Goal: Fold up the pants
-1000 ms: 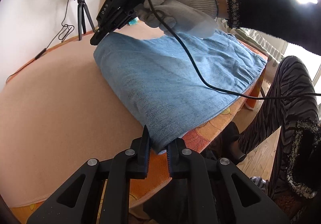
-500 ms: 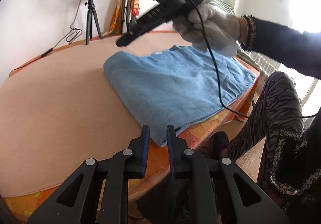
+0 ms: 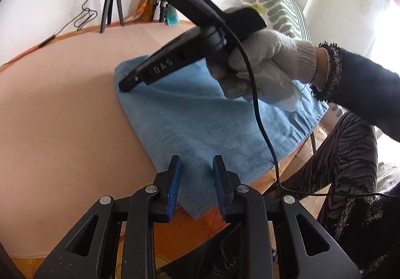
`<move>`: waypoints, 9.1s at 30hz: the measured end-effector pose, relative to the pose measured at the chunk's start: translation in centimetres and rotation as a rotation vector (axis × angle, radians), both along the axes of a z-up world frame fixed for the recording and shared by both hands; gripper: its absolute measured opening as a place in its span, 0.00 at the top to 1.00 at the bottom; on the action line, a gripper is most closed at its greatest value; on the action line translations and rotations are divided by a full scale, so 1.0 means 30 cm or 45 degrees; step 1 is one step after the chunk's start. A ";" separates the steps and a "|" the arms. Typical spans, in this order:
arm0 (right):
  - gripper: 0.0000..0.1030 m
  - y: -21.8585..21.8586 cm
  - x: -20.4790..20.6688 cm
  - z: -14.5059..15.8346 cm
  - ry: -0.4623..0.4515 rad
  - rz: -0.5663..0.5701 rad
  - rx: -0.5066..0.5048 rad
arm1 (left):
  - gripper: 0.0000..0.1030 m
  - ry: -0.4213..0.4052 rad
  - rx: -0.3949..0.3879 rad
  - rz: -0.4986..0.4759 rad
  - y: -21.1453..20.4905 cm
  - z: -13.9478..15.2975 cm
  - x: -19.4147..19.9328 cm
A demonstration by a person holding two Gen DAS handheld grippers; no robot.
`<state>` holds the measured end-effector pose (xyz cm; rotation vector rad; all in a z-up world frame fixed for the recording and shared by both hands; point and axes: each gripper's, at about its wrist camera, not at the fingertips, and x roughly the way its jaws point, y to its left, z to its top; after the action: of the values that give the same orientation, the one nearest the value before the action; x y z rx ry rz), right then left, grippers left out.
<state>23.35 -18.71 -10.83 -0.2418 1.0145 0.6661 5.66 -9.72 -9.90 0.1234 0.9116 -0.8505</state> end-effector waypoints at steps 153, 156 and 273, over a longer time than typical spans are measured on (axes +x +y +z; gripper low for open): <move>0.93 -1.540 -0.807 0.099 0.008 -1.306 0.945 | 0.77 0.176 -0.430 -0.629 -1.168 0.141 -0.109; 0.93 -1.568 -0.813 0.038 0.057 -1.331 0.929 | 0.77 0.174 -0.390 -0.649 -1.198 0.105 -0.121; 0.78 -1.358 -0.803 0.060 -0.081 -1.070 0.409 | 0.80 0.370 -0.364 0.054 -0.726 0.041 0.269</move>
<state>-0.73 -59.46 -9.04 0.4315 0.8311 0.0428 13.72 -31.49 -8.68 -0.2732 1.0484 -0.9657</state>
